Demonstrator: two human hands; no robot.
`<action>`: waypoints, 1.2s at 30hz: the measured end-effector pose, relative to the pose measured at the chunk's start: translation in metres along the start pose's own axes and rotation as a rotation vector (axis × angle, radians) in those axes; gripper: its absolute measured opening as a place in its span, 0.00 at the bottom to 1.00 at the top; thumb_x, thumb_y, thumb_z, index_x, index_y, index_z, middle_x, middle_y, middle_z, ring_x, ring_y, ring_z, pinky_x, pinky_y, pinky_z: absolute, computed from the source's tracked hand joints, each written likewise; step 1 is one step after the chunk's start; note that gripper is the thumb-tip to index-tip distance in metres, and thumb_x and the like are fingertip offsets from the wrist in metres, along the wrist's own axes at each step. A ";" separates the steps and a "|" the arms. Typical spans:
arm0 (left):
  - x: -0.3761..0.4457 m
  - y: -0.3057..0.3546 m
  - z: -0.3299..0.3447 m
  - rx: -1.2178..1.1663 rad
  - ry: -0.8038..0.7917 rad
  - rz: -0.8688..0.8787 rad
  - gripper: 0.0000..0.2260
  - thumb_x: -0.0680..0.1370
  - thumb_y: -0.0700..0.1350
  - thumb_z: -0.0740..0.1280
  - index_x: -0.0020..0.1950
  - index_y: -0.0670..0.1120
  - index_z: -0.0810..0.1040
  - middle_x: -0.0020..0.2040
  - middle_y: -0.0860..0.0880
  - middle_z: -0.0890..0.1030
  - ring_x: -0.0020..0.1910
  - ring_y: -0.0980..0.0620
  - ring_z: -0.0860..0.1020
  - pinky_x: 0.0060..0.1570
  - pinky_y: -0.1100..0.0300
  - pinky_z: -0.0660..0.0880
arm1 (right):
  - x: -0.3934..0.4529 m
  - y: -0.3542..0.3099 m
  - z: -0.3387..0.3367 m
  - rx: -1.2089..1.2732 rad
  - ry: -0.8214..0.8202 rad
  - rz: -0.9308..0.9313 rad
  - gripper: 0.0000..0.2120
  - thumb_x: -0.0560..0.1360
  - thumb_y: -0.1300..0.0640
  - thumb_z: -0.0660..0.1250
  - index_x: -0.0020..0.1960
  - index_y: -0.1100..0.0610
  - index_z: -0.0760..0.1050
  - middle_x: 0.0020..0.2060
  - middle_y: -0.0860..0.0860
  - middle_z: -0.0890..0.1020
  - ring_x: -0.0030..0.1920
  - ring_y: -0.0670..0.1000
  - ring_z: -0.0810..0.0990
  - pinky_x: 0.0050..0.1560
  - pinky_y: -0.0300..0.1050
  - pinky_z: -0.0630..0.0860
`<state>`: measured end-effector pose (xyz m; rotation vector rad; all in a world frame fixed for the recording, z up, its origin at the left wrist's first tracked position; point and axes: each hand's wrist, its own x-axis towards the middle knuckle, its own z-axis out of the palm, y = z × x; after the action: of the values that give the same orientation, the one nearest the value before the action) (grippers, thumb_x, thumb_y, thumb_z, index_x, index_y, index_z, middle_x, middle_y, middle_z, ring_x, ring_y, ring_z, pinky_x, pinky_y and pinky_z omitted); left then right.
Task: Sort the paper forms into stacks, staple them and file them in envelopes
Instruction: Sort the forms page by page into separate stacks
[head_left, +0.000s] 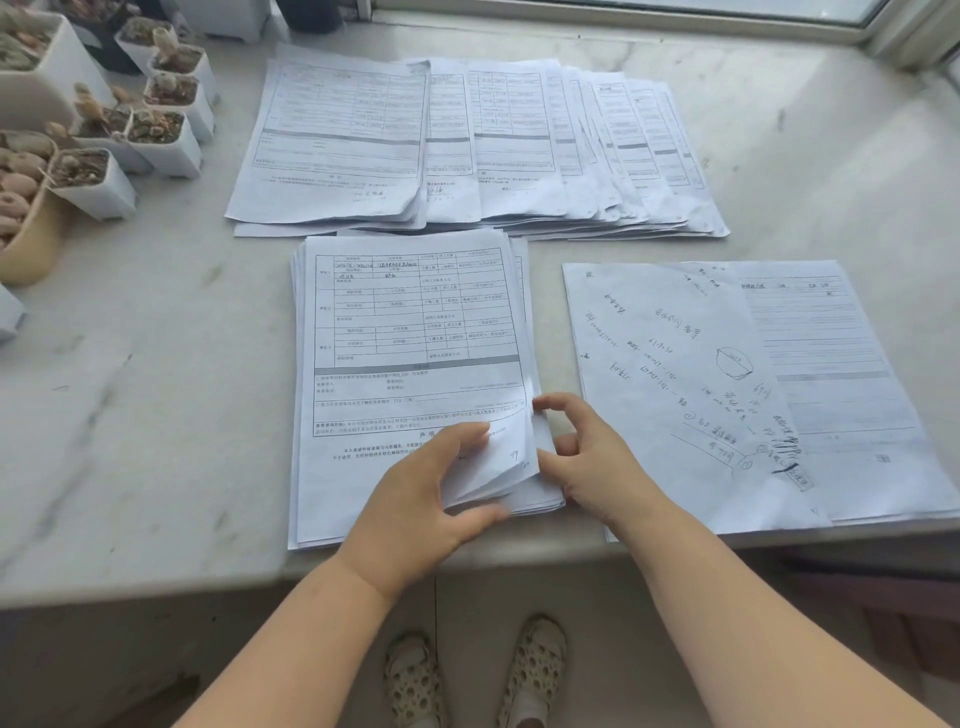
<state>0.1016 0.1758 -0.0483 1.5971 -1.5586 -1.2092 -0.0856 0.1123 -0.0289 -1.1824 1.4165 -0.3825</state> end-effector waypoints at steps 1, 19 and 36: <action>0.000 -0.001 0.000 0.002 0.001 0.012 0.25 0.69 0.45 0.74 0.64 0.55 0.73 0.59 0.64 0.77 0.60 0.69 0.73 0.60 0.77 0.64 | 0.001 -0.001 -0.003 0.015 -0.026 0.017 0.19 0.73 0.59 0.72 0.57 0.40 0.72 0.31 0.52 0.78 0.31 0.49 0.76 0.35 0.41 0.73; 0.013 0.004 -0.011 -0.476 0.114 -0.169 0.12 0.75 0.50 0.61 0.54 0.54 0.80 0.51 0.56 0.84 0.53 0.59 0.80 0.52 0.66 0.74 | 0.001 -0.020 -0.009 -0.501 0.161 -0.087 0.14 0.79 0.45 0.63 0.51 0.52 0.82 0.26 0.45 0.70 0.31 0.46 0.71 0.36 0.43 0.68; 0.011 0.095 -0.032 0.057 0.422 0.328 0.15 0.75 0.53 0.61 0.59 0.51 0.78 0.63 0.57 0.76 0.65 0.63 0.71 0.66 0.70 0.64 | -0.032 -0.044 -0.064 0.405 0.307 0.056 0.12 0.76 0.66 0.62 0.53 0.53 0.79 0.50 0.50 0.86 0.52 0.52 0.84 0.55 0.50 0.80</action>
<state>0.0877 0.1464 0.0470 1.4428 -1.5063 -0.6111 -0.1297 0.0936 0.0402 -0.7744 1.5378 -0.7973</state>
